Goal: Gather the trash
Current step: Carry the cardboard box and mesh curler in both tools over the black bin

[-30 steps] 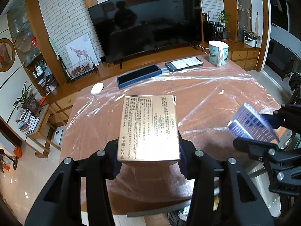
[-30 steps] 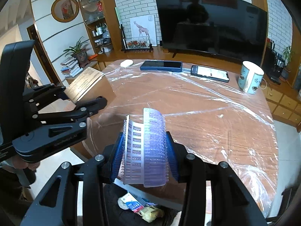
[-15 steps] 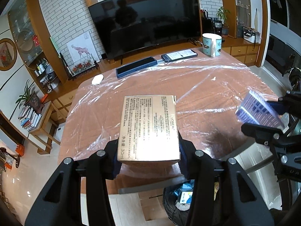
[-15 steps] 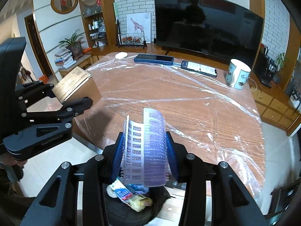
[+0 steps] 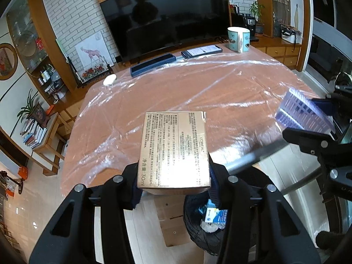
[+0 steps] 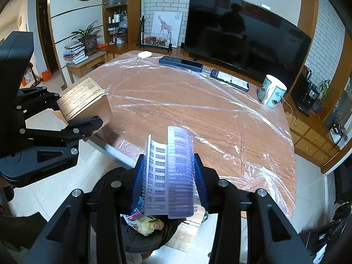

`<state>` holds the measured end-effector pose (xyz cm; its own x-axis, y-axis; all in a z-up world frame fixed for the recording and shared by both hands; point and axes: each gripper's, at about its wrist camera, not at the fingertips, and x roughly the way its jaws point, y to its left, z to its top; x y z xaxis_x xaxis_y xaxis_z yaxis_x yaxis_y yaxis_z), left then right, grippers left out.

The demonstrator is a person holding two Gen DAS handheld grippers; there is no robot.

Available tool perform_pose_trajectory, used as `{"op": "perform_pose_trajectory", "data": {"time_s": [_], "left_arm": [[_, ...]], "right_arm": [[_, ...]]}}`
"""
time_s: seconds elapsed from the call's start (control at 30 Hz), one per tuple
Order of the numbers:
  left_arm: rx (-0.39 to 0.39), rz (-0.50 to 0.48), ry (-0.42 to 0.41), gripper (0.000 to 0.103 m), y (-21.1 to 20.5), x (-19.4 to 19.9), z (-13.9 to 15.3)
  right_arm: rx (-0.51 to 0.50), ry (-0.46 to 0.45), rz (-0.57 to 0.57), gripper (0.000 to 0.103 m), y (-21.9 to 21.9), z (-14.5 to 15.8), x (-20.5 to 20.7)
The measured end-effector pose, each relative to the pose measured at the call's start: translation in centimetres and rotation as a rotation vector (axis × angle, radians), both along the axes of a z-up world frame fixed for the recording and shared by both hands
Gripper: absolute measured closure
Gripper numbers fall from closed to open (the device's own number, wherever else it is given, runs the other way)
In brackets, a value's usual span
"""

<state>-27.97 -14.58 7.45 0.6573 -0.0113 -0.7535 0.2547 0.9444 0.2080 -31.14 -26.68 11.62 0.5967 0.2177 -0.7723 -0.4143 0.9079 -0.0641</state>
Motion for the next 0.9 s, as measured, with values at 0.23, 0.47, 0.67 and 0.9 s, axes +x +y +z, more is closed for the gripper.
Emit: {"op": "perform_pose_trajectory", "data": {"time_s": [0.23,0.47,0.67,0.9], "left_arm": [[0.012,-0.012,0.025,0.054,-0.3,-1.5,-1.0],[0.024,-0.028,0.051,0.054,-0.9,-3.0,-2.3],[0.032,-0.039,0.069,0.054,-1.2,-4.0,-3.3],[0.051,-0.056,0.102,0.054,-1.5,-5.1,-4.7]], "right_arm": [[-0.021,0.003,0.021,0.061,0.1,-0.5,-1.2],[-0.039,0.015,0.043,0.061,0.2,-1.1,-2.7],[-0.044,0.042,0.072,0.061,0.5,-2.0,-4.0],[-0.051,0.082,0.092,0.061,0.7,-3.6,-5.1]]}}
